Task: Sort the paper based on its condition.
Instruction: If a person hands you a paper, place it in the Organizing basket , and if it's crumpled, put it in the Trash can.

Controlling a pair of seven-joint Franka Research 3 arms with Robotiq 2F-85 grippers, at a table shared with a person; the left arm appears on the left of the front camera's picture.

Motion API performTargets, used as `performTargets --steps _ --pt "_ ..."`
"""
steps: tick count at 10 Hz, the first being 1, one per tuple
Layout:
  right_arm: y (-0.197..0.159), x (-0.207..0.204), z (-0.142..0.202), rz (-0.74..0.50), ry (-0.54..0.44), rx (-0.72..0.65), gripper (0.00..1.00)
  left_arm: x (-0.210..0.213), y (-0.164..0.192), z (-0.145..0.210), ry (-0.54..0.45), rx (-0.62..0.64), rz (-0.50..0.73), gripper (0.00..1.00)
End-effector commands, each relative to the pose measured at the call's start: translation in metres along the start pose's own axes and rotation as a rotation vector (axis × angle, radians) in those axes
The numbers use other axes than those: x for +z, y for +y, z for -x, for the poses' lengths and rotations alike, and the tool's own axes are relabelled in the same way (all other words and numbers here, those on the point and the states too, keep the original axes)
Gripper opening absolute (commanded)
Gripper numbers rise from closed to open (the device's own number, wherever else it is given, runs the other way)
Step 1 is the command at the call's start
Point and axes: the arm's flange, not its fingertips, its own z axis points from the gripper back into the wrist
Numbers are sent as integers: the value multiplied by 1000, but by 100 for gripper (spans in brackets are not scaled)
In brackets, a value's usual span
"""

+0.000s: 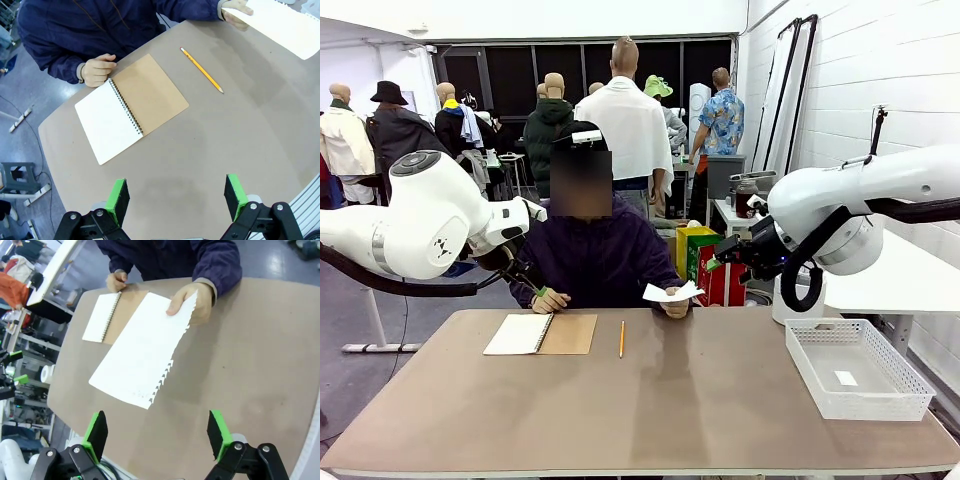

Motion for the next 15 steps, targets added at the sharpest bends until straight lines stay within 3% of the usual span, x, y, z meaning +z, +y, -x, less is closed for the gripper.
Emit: performTargets --steps 1,5,10,15 --pt "4 3 1 23 -5 23 100 0 0 0 -9 -6 -7 100" --pt "4 3 0 29 -11 20 100 0 0 0 -9 -6 -7 100" --pt "-37 -37 -37 -150 160 -218 100 0 0 0 -9 -6 -7 100" --pt "-70 -74 -47 -275 317 -398 100 0 0 0 -9 -6 -7 100"
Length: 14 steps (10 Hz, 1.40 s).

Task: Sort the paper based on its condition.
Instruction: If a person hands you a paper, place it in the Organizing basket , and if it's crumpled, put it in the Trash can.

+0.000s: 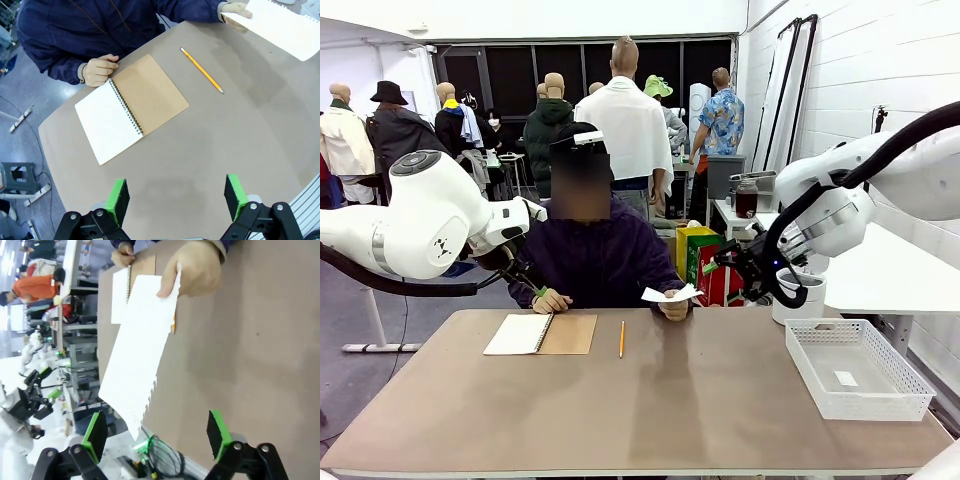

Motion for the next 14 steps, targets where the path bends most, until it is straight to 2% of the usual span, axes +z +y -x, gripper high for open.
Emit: performTargets --steps 1,4,6,10,13,14 --pt "-2 -8 -11 -82 66 -62 100 -1 1 0 -8 -5 -6 100" --pt "-10 -20 -31 -231 139 -160 100 -1 1 0 -8 -5 -6 100" --pt "-13 -31 -36 -253 197 -199 100 -1 1 0 -8 -5 -6 100" --pt "-16 -43 -46 -264 239 -252 100 -1 1 0 -8 -5 -6 100" --pt "-31 -52 -53 -314 261 -392 100 -1 1 0 -8 -5 -6 100" --pt "-36 -55 -54 -309 263 -419 82 -1 1 0 -8 -5 -6 100"
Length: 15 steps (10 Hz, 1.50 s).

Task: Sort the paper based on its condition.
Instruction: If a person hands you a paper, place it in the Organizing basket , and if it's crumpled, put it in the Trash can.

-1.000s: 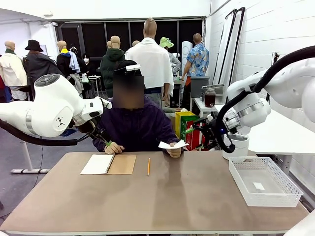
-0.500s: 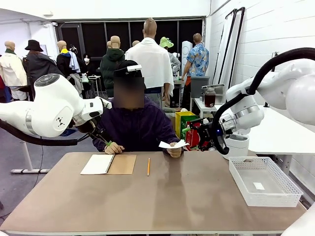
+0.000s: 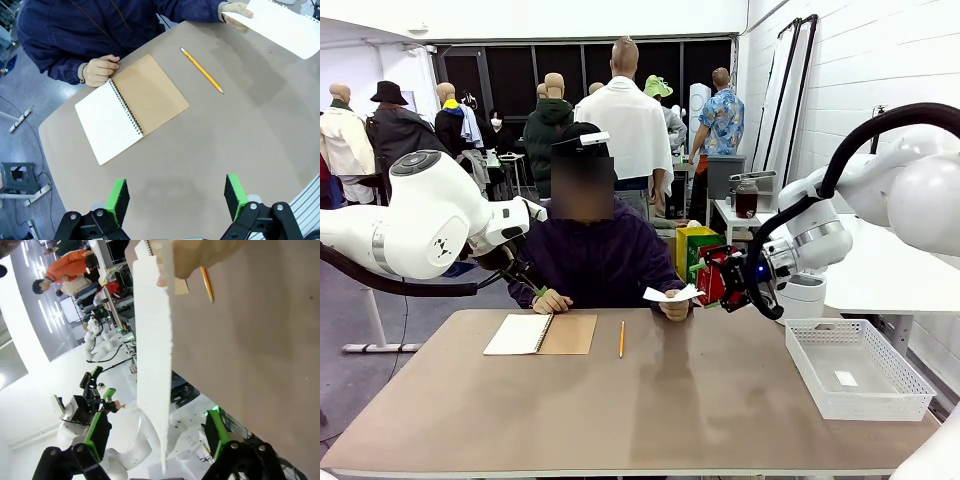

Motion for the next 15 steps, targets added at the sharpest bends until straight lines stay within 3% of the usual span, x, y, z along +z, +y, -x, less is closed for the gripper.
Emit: performTargets --steps 1,2,4,6,8,9,15 --pt "4 -3 -13 -45 16 -62 63 -1 1 0 -8 -5 -6 100" --pt "3 -4 -14 -56 32 -74 54 -1 1 0 -8 -5 -6 100" --pt "3 -5 -15 -68 41 -86 54 -1 1 0 -8 -5 -6 100" --pt "4 -6 -17 -66 47 -95 18 -1 1 0 -8 -5 -6 100" --pt "4 -9 -18 -60 64 -101 4 -1 1 0 -8 -5 -6 100" --pt "4 -10 -18 -52 65 -106 0 -1 1 0 -8 -5 -6 100" --pt "11 -8 -8 -9 130 -32 0 -1 1 0 -8 -5 -6 100"
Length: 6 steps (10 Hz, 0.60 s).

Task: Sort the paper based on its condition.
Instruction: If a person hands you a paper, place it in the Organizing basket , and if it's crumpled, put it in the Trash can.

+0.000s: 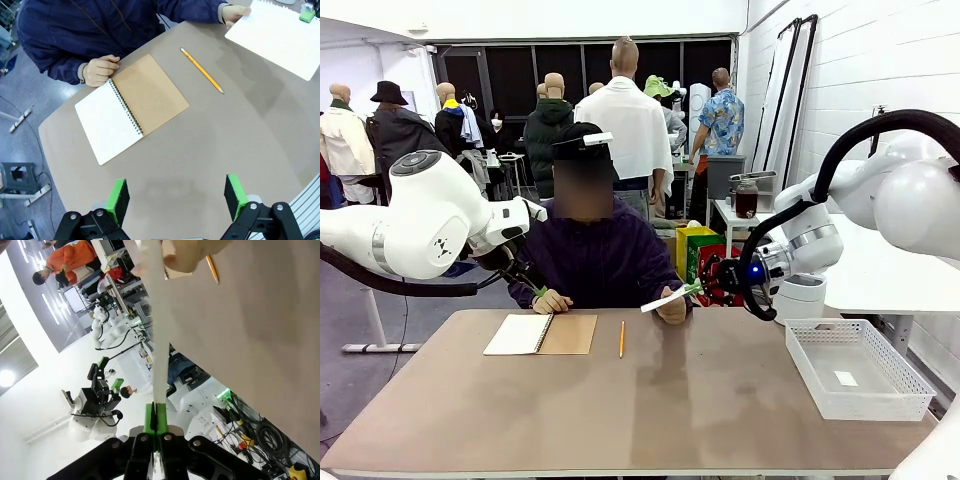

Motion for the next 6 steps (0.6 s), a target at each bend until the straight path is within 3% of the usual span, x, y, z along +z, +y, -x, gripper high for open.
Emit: performTargets --steps 1,3,6 --pt "13 9 5 8 22 60 0 -1 1 0 -8 -5 -6 100" --pt "25 23 28 34 12 149 0 -1 1 0 -8 -5 -6 100" --pt "33 67 80 371 -137 431 0 -1 1 0 -8 -5 -6 100"
